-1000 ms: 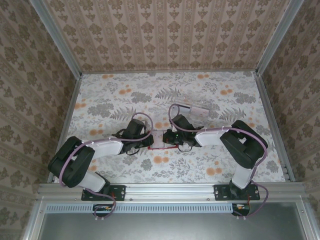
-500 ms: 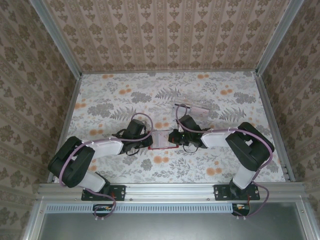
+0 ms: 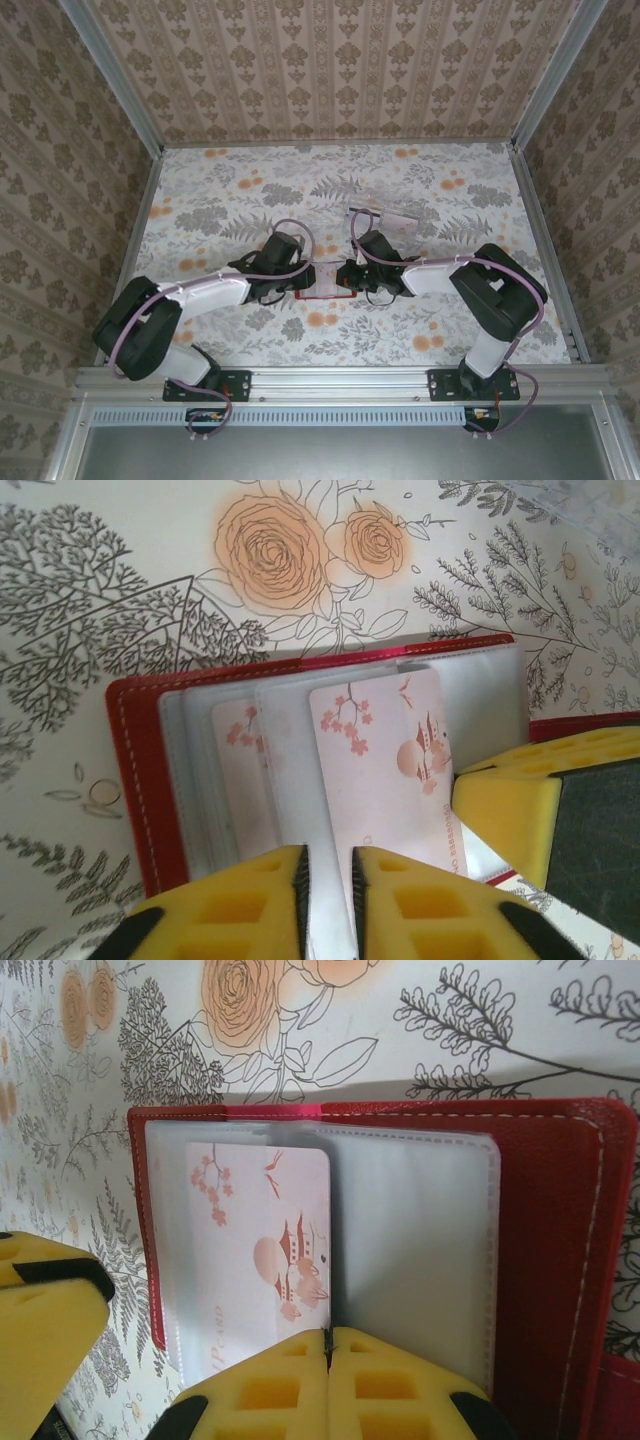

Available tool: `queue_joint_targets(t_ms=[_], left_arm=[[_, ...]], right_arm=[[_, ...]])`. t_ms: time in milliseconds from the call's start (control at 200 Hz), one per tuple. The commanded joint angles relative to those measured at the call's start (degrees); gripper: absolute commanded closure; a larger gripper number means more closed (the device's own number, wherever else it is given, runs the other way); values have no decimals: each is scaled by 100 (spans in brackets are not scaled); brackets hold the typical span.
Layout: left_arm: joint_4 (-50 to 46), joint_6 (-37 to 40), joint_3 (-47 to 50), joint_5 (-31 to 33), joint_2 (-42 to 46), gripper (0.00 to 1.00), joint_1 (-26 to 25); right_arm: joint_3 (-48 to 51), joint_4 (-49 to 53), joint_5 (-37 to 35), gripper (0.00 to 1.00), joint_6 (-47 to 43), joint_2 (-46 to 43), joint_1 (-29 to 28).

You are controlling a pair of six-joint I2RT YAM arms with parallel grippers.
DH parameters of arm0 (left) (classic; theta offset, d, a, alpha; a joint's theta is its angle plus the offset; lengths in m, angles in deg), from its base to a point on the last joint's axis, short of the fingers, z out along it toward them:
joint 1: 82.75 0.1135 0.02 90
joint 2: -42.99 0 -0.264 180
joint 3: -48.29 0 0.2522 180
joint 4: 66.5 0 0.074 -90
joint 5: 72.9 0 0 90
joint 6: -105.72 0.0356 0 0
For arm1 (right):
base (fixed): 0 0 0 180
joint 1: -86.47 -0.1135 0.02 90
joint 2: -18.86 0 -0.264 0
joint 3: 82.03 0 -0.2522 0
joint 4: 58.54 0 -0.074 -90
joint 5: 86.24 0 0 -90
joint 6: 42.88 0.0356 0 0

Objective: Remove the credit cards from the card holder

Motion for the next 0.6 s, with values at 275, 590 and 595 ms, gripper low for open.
queue_joint_targets(t_ms=[275,590,595], left_arm=[[148,-33,-125,-126,-509,88,-41],[73,-163,59,-29,-605,92,-57],[64,-164,56,-28,-606,92,-58]], right_arm=[[-104,-55,166,100,-45,79,3],[-141,-72,210,78,-63,83,3],[-144,-74,214,78,-63,82,3]])
